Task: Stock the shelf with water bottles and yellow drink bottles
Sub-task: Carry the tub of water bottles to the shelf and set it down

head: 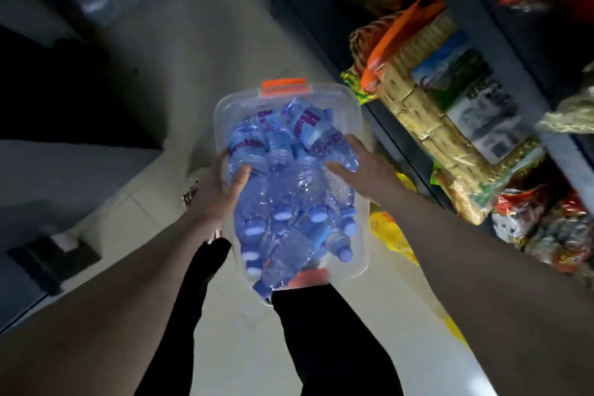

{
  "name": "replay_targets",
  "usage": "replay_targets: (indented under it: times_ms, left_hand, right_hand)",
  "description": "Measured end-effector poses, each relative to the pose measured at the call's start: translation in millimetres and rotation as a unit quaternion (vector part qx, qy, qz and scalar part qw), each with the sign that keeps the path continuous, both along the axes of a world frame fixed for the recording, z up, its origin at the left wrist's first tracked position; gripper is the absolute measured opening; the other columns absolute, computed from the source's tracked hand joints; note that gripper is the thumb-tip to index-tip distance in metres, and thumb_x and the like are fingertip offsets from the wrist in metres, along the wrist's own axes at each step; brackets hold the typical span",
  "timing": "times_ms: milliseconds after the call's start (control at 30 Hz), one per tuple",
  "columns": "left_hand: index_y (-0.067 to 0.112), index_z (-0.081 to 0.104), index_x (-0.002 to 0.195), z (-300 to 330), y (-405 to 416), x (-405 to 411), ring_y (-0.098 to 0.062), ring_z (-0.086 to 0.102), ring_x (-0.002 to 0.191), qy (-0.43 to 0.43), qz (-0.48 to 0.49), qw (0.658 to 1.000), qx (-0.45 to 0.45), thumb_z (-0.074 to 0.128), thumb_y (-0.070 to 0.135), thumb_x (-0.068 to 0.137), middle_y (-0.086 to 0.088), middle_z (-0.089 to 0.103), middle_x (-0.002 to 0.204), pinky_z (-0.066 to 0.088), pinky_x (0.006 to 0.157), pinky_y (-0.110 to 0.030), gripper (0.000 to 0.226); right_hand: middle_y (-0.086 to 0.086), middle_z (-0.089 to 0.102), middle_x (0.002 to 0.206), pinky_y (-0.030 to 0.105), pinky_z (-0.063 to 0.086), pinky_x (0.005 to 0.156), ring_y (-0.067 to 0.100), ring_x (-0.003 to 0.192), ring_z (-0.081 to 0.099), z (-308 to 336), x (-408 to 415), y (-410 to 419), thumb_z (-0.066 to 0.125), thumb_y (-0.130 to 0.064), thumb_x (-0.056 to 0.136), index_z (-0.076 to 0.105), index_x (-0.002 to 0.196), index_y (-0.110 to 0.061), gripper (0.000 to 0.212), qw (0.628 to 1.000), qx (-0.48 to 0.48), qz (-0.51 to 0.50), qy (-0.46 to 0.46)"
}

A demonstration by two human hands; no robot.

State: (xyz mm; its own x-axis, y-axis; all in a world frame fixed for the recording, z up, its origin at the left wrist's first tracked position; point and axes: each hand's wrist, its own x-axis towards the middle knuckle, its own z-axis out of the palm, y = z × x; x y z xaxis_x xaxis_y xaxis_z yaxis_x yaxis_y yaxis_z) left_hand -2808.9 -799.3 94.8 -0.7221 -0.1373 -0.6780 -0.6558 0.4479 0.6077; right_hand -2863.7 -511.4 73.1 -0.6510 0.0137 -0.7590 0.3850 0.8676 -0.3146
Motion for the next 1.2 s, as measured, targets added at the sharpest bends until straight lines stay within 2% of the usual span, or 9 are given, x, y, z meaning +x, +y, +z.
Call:
replay_targets:
  times_ms: [167, 333, 500, 667, 800, 933, 1033, 1100, 1200]
  left_hand:
    - [0.040, 0.029, 0.149, -66.9, 8.1, -40.2, -0.026, 0.058, 0.119, -0.029, 0.031, 0.999, 0.027, 0.037, 0.095, 0.067, -0.002, 0.051, 0.142, 0.054, 0.090, -0.056, 0.099]
    - [0.037, 0.030, 0.148, -108.4, 18.5, -57.0, -0.004, 0.063, 0.090, -0.039, 0.098, 0.993, 0.057, 0.044, 0.089, 0.071, 0.004, 0.058, 0.121, 0.057, 0.080, -0.048, 0.094]
    - [0.044, 0.026, 0.147, -137.0, 17.9, -59.8, -0.018, 0.073, 0.088, -0.066, 0.131, 0.986, 0.079, 0.047, 0.093, 0.061, 0.008, 0.070, 0.105, 0.059, 0.079, -0.052, 0.101]
    - [0.041, 0.025, 0.148, -133.7, 27.5, -43.2, -0.016, 0.072, 0.099, -0.075, 0.192, 0.972, 0.111, 0.055, 0.081, 0.071, 0.015, 0.062, 0.123, 0.058, 0.084, -0.052, 0.092]
    - [0.064, 0.017, 0.139, -139.3, 35.9, -18.7, -0.021, 0.062, 0.116, -0.122, 0.232, 0.961, 0.088, 0.049, 0.093, 0.065, 0.013, 0.047, 0.142, 0.052, 0.090, -0.056, 0.085]
    - [0.037, 0.011, 0.150, -130.8, 45.4, -16.0, -0.010, 0.065, 0.087, -0.130, 0.280, 0.944, 0.118, 0.053, 0.056, 0.092, 0.021, 0.056, 0.103, 0.055, 0.076, -0.041, 0.073]
    - [0.035, 0.013, 0.147, -125.2, 38.0, -23.6, -0.019, 0.065, 0.083, -0.163, 0.237, 0.952, 0.105, 0.052, 0.059, 0.087, 0.017, 0.056, 0.096, 0.053, 0.089, -0.047, 0.075]
    - [0.031, 0.016, 0.147, -123.4, 24.3, -30.2, -0.026, 0.064, 0.092, -0.194, 0.171, 0.964, 0.066, 0.052, 0.062, 0.088, 0.004, 0.059, 0.109, 0.049, 0.097, -0.049, 0.075]
    - [0.016, 0.042, 0.139, -129.0, -6.8, -45.7, -0.024, 0.060, 0.106, -0.180, -0.033, 0.982, -0.049, 0.054, 0.057, 0.092, -0.009, 0.060, 0.128, 0.047, 0.095, -0.036, 0.063]
  right_hand:
    - [0.016, 0.054, 0.137, 0.037, 0.043, 0.094, 0.036, 0.121, 0.053, -67.0, -50.6, 4.4, 0.055, -0.073, 0.083, 0.015, 0.151, -0.048, 0.082, 1.000, 0.017, 0.010, -0.022]
    - [0.017, 0.050, 0.141, 0.040, 0.041, 0.100, 0.037, 0.128, 0.048, -111.7, -82.1, 4.8, 0.054, -0.075, 0.083, 0.013, 0.153, -0.046, 0.086, 0.998, 0.030, 0.041, -0.033]
    - [0.010, 0.047, 0.147, 0.042, 0.043, 0.105, 0.035, 0.130, 0.048, -142.6, -103.1, 1.7, 0.052, -0.086, 0.071, 0.013, 0.149, -0.052, 0.093, 0.997, 0.034, 0.050, -0.040]
    - [0.008, 0.043, 0.151, 0.037, 0.039, 0.104, 0.033, 0.134, 0.043, -133.0, -124.2, -8.1, 0.056, -0.068, 0.087, 0.015, 0.155, -0.042, 0.084, 0.989, 0.035, 0.143, -0.016]
    - [0.011, 0.048, 0.144, 0.038, 0.039, 0.101, 0.032, 0.130, 0.044, -132.4, -138.7, -23.5, 0.054, -0.070, 0.086, 0.020, 0.153, -0.044, 0.079, 0.972, 0.051, 0.231, 0.000]
    - [0.015, 0.043, 0.146, 0.045, 0.039, 0.106, 0.035, 0.132, 0.039, -137.5, -138.8, -31.4, 0.055, -0.070, 0.084, 0.021, 0.150, -0.049, 0.077, 0.972, 0.041, 0.231, -0.011]
    - [0.015, 0.035, 0.150, 0.044, 0.032, 0.110, 0.038, 0.138, 0.030, -131.4, -126.8, -32.8, 0.055, -0.067, 0.087, 0.020, 0.152, -0.045, 0.077, 0.980, 0.050, 0.194, 0.003]
    - [0.014, 0.028, 0.155, 0.042, 0.027, 0.111, 0.038, 0.141, 0.024, -118.7, -116.2, -39.8, 0.055, -0.056, 0.093, 0.020, 0.154, -0.036, 0.073, 0.985, 0.057, 0.164, 0.020]
    - [0.014, 0.026, 0.154, 0.044, 0.032, 0.106, 0.039, 0.135, 0.029, -108.9, -98.1, -48.4, 0.056, -0.038, 0.099, 0.022, 0.155, -0.023, 0.068, 0.992, 0.061, 0.105, 0.041]
